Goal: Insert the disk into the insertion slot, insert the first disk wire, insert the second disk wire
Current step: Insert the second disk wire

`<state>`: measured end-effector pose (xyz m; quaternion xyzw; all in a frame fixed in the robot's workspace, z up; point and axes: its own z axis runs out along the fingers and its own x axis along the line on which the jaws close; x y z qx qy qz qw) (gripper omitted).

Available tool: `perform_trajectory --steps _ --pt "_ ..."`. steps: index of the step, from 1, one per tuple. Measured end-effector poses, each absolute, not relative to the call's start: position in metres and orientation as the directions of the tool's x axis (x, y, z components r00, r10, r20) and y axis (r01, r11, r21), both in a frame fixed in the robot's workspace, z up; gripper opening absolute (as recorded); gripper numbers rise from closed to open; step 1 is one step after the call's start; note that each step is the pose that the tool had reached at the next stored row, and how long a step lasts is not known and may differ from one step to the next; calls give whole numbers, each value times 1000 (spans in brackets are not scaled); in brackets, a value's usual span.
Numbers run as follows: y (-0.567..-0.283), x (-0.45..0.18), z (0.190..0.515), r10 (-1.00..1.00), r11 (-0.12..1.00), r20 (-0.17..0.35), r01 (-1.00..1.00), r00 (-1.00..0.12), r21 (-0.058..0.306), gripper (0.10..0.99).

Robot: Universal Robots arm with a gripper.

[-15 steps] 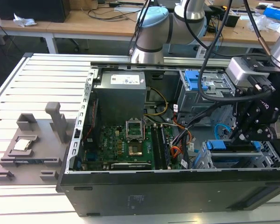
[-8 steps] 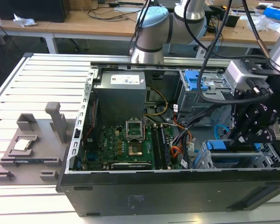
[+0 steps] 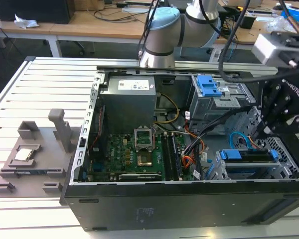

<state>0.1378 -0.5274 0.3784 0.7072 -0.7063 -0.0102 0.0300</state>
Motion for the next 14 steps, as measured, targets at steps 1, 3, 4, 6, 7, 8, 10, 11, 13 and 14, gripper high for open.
perform_trajectory --steps 1,3,4,6,7,8,10,11,13,14 --pt "-527 138 383 -1000 0 28 -998 2 57 106" --pt "-527 138 388 -1000 0 28 -998 2 57 106" --pt "-527 138 389 -1000 0 28 -998 2 57 106" --pt "-527 138 389 -1000 0 28 -998 2 57 106" --pt "-527 138 389 -1000 0 28 -998 2 57 106" --pt "-527 138 389 -1000 0 28 -998 2 57 106" --pt "-527 138 389 -1000 0 28 -998 2 57 106" --pt "-527 138 389 -1000 0 28 -998 2 57 106" --pt "-527 138 389 -1000 0 28 -998 2 57 106" --pt "-527 138 389 -1000 0 28 -998 2 57 106"
